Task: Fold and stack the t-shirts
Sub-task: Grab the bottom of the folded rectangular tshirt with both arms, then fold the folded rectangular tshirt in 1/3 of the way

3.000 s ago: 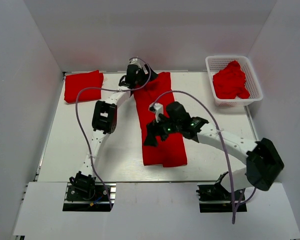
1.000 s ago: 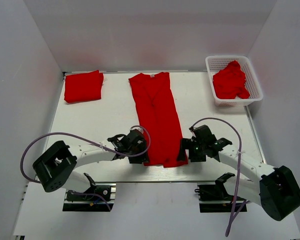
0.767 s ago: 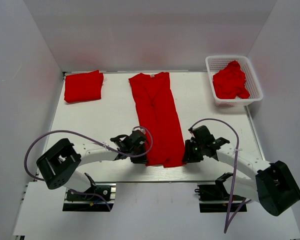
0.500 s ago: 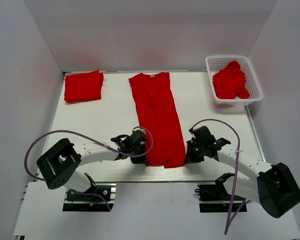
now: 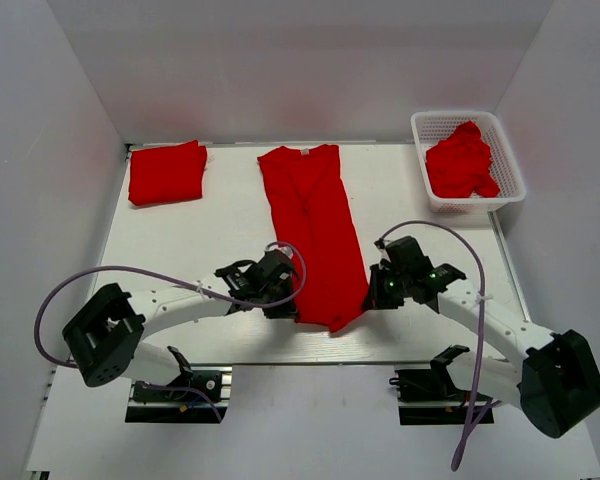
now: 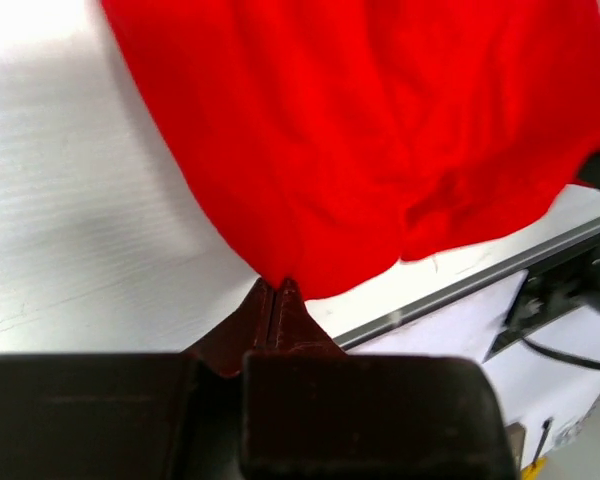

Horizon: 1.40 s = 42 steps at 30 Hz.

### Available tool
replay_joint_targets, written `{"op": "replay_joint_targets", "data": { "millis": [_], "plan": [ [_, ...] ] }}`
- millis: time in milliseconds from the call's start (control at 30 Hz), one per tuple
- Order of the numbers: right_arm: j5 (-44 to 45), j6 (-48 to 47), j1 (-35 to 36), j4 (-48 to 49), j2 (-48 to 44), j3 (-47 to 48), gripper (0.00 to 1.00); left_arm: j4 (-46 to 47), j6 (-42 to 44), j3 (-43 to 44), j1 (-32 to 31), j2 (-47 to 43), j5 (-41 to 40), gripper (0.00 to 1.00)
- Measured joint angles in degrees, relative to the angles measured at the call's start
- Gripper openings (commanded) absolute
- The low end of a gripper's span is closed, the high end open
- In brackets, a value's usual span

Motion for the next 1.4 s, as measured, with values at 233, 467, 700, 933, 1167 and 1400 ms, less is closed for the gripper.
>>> {"op": "replay_joint_targets", "data": {
  "millis": [233, 467, 700, 933, 1167, 1400],
  "plan": [
    [4.13, -0.20, -0.74, -0.85, 8.59, 10.88, 0.00, -3.69, 1.90, 10.71, 3.78, 2.32, -1.60, 0.00],
    [8.02, -0.94, -3.21, -0.26, 18.99, 21.70, 0.00, -4.59, 6.03, 17.38, 13.55, 9.38, -0.28, 0.00],
    [8.70, -3.37, -5.79, 0.68, 30.51, 34.73, 0.00, -4.42, 10.64, 27.21, 21.24, 17.79, 3.39, 0.00],
    [7.93, -6.49, -8.15, 0.85, 41.29, 46.80, 0.00, -5.05, 14.80, 37.11, 26.73, 25.79, 6.40, 0.00],
    [6.19, -9.33, -9.79, 0.98, 48.74, 54.95, 0.00, -4.87, 17.20, 43.98, 30.69, 31.41, 10.51, 0.00],
    [3.98, -10.43, -11.17, 0.63, 55.12, 61.83, 0.00, -4.76, 18.47, 44.22, 33.20, 34.05, 12.96, 0.00]
  ]
}}
